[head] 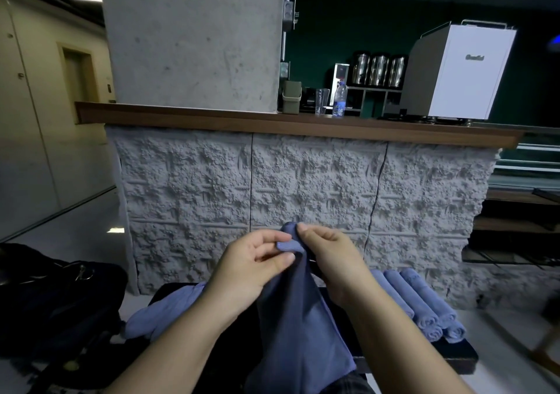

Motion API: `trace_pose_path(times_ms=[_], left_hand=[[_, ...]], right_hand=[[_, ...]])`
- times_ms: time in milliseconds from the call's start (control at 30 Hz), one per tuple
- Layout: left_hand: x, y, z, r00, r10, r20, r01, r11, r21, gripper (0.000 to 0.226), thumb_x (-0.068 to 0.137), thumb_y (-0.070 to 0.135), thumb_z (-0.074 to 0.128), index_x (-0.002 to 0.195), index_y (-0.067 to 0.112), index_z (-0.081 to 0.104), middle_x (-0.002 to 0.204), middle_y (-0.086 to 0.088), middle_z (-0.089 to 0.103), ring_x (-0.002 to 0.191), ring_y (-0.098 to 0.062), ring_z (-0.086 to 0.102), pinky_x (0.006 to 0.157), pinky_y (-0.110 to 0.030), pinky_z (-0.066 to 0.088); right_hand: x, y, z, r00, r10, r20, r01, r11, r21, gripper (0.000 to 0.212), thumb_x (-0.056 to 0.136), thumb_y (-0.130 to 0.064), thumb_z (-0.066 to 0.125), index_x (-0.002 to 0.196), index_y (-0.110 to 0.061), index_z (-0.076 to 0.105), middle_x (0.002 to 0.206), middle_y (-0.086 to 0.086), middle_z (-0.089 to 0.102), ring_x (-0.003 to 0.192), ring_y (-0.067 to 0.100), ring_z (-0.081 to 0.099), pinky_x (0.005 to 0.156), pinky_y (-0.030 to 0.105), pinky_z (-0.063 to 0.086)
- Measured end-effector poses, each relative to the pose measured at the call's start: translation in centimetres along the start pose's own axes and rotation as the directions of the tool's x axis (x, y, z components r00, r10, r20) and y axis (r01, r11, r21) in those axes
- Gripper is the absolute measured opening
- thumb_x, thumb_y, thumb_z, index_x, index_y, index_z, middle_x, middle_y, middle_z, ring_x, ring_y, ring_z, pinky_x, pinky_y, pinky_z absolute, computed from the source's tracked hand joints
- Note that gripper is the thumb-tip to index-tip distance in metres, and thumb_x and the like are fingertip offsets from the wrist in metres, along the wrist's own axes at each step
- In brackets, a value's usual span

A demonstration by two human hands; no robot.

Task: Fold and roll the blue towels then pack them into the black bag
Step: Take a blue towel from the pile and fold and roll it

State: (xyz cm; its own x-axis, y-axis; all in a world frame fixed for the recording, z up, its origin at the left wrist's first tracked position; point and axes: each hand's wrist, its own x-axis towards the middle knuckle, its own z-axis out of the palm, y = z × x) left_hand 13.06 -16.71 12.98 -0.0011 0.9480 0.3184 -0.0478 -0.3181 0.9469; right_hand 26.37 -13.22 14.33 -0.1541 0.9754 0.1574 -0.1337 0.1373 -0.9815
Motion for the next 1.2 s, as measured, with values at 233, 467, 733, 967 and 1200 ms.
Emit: trace_pose_path(times_ms=[233,467,733,967,1200], left_hand=[[0.1,-0.9,0.0,0.989,0.118,-0.093,-0.097,0.975,0.202,0.018,0.087,-0.005,0.056,0.085,0.013,0.059,0.075,-0.002,0.073,0.072,-0.014,0.069,0.073,-0.025,0.052],[-0.2,-0.2,-0.8,0.979,0.187,-0.083,-0.121,0.855,0.504,0.02,0.087,0.012,0.062,0.074,0.026,0.057,0.062,0.008,0.068,0.063,-0.011,0.065,0.071,-0.034,0.052],[0.3,0.2,-1.5,0.895,0.441,0.069,-0.304,0.489,0.817,0.015,0.079,0.014,0.065,0.075,0.022,0.053,0.069,0.01,0.049,0.069,-0.017,0.05,0.06,-0.034,0.043],[0.7,-2.5,-1.9,0.85,0.481,0.217,-0.466,0.492,0.735,0.012,0.085,0.039,0.043,0.093,0.03,0.043,0.087,0.019,0.041,0.082,-0.004,0.047,0.073,-0.021,0.038],[0.5,-4.5,-3.5,0.913,0.287,0.291,-0.38,0.332,0.863,0.02,0.093,0.038,0.043,0.109,0.025,0.043,0.09,-0.003,0.065,0.087,-0.026,0.059,0.073,-0.026,0.036]], right_hand=[[-1.3,0.5,0.5,0.977,-0.133,0.165,0.185,0.915,-0.358,0.03,0.098,-0.013,0.046,0.078,0.0,0.064,0.069,0.005,0.058,0.066,0.01,0.046,0.061,0.028,0.035],[-1.6,1.1,0.9,0.961,-0.181,0.211,0.24,0.922,-0.304,0.035,0.088,-0.031,0.045,0.079,-0.003,0.064,0.074,0.01,0.061,0.07,0.015,0.049,0.067,0.033,0.038],[-1.4,1.5,0.5,0.936,-0.198,0.291,0.284,0.913,-0.291,0.022,0.089,-0.027,0.054,0.093,-0.011,0.069,0.093,0.014,0.071,0.087,0.013,0.059,0.086,0.044,0.048],[-0.7,2.1,-0.7,0.963,-0.167,0.211,0.231,0.917,-0.326,0.022,0.094,-0.019,0.05,0.091,-0.013,0.071,0.088,0.003,0.073,0.084,0.01,0.062,0.081,0.033,0.047],[0.3,2.1,-1.9,0.985,-0.159,0.066,0.165,0.982,-0.093,0.038,0.086,-0.032,0.054,0.08,0.005,0.052,0.078,0.01,0.05,0.077,0.02,0.041,0.072,0.034,0.032]])
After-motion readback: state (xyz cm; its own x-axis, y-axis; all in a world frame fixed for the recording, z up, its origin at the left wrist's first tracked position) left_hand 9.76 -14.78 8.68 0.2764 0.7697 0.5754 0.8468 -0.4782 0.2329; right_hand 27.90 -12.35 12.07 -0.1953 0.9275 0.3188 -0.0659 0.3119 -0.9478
